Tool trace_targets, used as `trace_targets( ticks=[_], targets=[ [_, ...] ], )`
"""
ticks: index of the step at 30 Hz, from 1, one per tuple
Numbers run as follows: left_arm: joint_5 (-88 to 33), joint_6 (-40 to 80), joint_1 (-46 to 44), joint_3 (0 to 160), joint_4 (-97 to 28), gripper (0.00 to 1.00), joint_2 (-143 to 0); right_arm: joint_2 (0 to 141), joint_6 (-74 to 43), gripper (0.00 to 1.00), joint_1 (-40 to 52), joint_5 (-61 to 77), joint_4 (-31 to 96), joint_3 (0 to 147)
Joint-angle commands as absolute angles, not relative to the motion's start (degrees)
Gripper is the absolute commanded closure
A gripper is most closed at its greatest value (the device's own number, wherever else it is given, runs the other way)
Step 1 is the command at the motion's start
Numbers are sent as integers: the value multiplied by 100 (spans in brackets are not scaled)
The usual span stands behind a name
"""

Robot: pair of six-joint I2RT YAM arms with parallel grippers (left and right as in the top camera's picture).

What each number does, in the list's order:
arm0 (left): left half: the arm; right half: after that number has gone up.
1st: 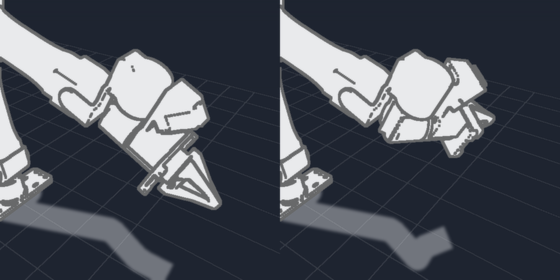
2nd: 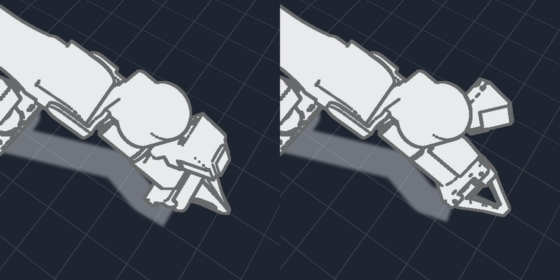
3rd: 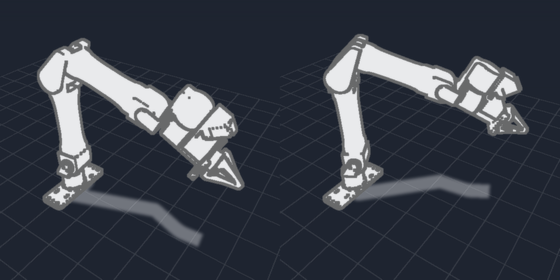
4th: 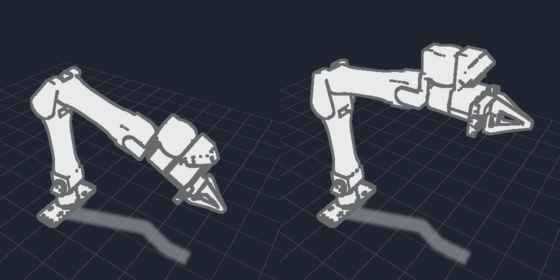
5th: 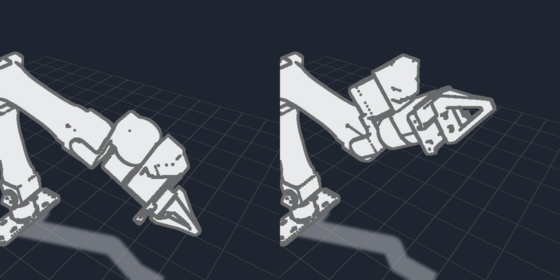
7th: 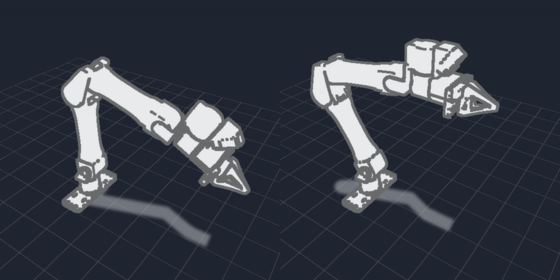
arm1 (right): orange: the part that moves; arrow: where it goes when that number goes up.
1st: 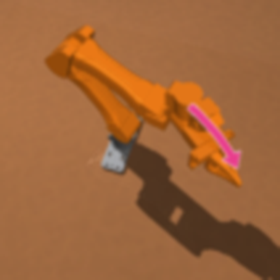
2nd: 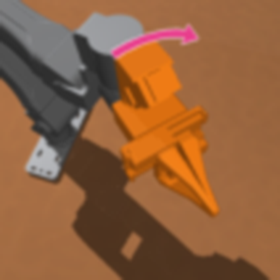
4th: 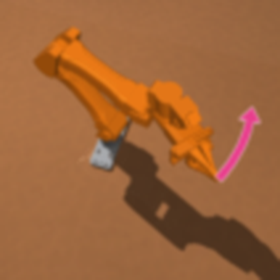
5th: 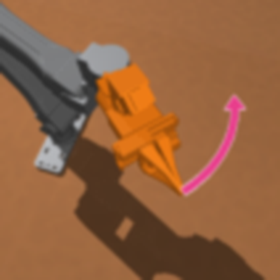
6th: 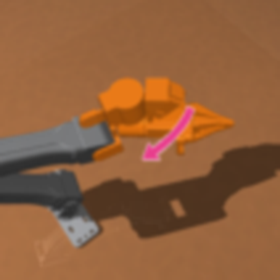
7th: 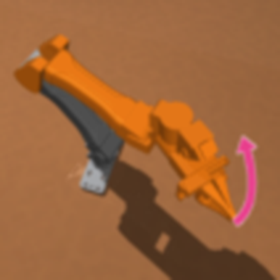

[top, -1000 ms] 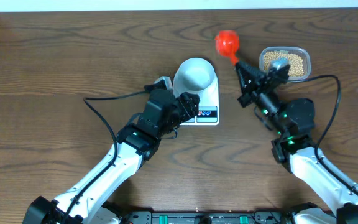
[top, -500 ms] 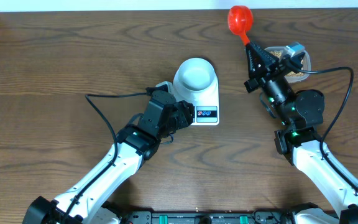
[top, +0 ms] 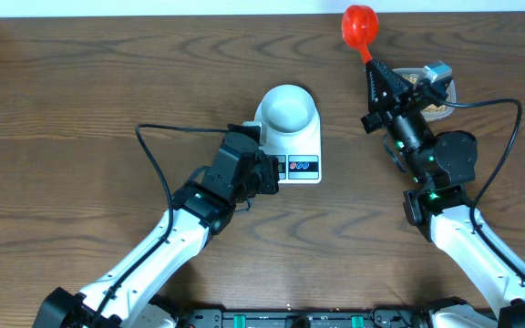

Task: Scoop item into bowl and weigh 50g on scale
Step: 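Press the tare button on the scale with the left gripper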

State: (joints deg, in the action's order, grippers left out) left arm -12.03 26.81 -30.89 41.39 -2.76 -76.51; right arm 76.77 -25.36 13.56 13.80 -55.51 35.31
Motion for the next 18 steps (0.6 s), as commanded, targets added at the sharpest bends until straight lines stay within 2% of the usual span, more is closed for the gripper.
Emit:
trace_targets(
  ticks=[1,13,18],
  targets=[
    [-1284,2010,-3144,4445,-301,92,-7675,7695,-2473,99,1315,1295,-5570,3653],
    [-956,1315,-3548,4742,-346,93,-8366,7695,-2456,99,1315,1048,-5452,3653],
    [-939,746,-3669,5426,-985,93,-9017,7695,-2456,99,1315,1041,-5415,3653]
  ],
)
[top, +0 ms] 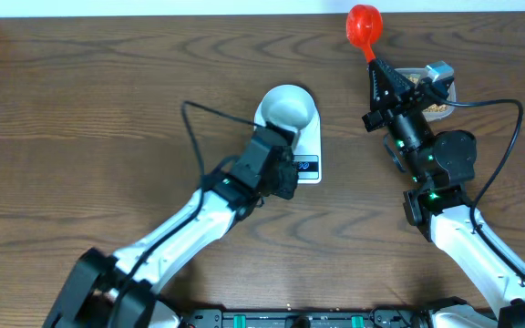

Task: Scoop item into bowl and weigh 50g on scale
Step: 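Press the tare button on the scale with the left gripper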

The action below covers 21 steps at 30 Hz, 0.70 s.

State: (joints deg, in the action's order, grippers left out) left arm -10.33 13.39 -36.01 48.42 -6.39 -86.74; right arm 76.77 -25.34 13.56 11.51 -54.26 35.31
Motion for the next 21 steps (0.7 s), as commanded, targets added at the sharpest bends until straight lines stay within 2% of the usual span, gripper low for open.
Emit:
trace_targets(
  ticks=[1,9,21],
  targets=[
    [-939,615,-3673,5566,-1118,93,-9146,7695,-2456,99,1315,1041,-5406,3653],
    [-569,95,-3673,5841,-1227,93,-9765,7695,-2453,99,1315,1041,-5236,3653],
    [-528,62,-3673,5841,-808,93,-10127,7695,-2453,99,1315,1041,-5116,3653]
  ],
)
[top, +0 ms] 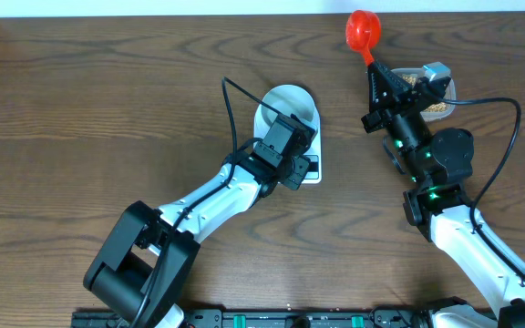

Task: Scoop item into bowl and weigh 50g on scale
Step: 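Press the tare button on the scale with the left gripper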

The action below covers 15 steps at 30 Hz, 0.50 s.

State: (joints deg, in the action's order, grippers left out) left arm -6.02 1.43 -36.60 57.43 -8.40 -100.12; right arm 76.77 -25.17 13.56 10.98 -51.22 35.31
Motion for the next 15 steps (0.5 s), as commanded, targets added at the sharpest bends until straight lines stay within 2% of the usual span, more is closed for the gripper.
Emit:
trace_targets(
  ticks=[1,15],
  targets=[
    [-528,60,-3673,5841,-803,93,-10154,7695,-2453,99,1315,1041,-5111,3653],
    [-530,-40,-3673,5841,-760,93,-10276,7695,-2453,99,1315,1039,-5006,3653]
  ],
)
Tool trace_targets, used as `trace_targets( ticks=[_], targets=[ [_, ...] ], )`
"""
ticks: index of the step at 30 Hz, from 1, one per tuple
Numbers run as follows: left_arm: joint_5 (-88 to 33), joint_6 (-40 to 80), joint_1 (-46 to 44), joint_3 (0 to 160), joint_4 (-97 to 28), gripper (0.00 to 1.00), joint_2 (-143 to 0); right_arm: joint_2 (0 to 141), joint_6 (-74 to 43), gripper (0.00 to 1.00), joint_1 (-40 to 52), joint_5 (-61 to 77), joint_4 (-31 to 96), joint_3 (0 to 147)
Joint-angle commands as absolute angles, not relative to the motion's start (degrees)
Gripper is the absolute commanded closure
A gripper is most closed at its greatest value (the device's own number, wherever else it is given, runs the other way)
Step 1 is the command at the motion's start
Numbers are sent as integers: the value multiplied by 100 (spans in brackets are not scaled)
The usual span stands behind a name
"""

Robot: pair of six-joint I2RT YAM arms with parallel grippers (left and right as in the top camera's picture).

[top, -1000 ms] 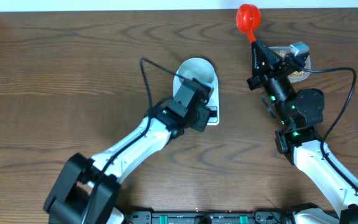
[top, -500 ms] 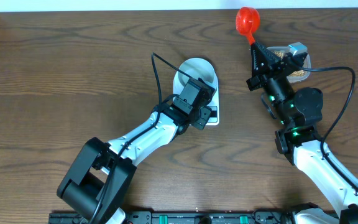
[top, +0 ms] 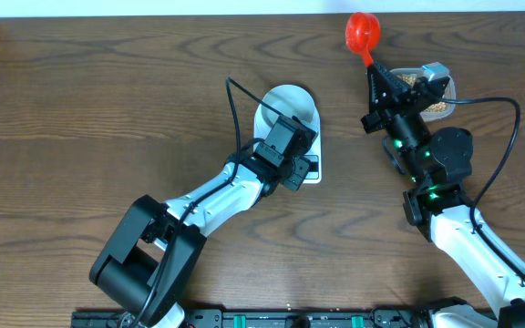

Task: Scoop item into bowl and weigh 50g on scale
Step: 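Press the tare button on the scale with the left gripper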

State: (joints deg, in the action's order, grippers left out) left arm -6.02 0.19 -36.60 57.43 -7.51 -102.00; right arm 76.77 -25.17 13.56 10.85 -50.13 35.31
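A white bowl (top: 287,104) stands on the white scale (top: 313,173) at the table's middle. My left gripper (top: 301,144) reaches over the scale's front, at the bowl's near rim and above the display. Its fingers look pressed together with nothing in them. My right gripper (top: 377,80) is shut on the handle of a red scoop (top: 364,31). The scoop's head points toward the far edge and is raised beside the container of grain (top: 436,102). What is inside the scoop's head cannot be seen.
The grain container sits at the right rear, partly hidden behind the right wrist. Black cables arc from both arms over the brown wooden table (top: 98,109). A light wall edge runs along the back.
My left arm has shifted very slightly, and its gripper stays over the scale's front. My right gripper and the scoop have not visibly moved.
My left gripper was first at the scale's left front corner. It then stood over the scale's front left, and later over the display by the bowl's rim, where it remains. My right gripper has held the red scoop raised by the container throughout.
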Motion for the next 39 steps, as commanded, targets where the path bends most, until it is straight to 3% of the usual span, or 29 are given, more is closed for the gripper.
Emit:
trace_targets(
  ticks=[1,27,39],
  targets=[
    [-530,-40,-3673,5841,-760,93,-10278,7695,-2453,99,1315,1039,-5006,3653],
    [-528,-152,-3629,5843,-720,93,-10739,7695,-2449,99,1317,871,-5004,3653],
    [-528,-148,-3629,5843,-1072,93,-9336,7695,-2342,99,1315,32,-5011,3656]
  ],
)
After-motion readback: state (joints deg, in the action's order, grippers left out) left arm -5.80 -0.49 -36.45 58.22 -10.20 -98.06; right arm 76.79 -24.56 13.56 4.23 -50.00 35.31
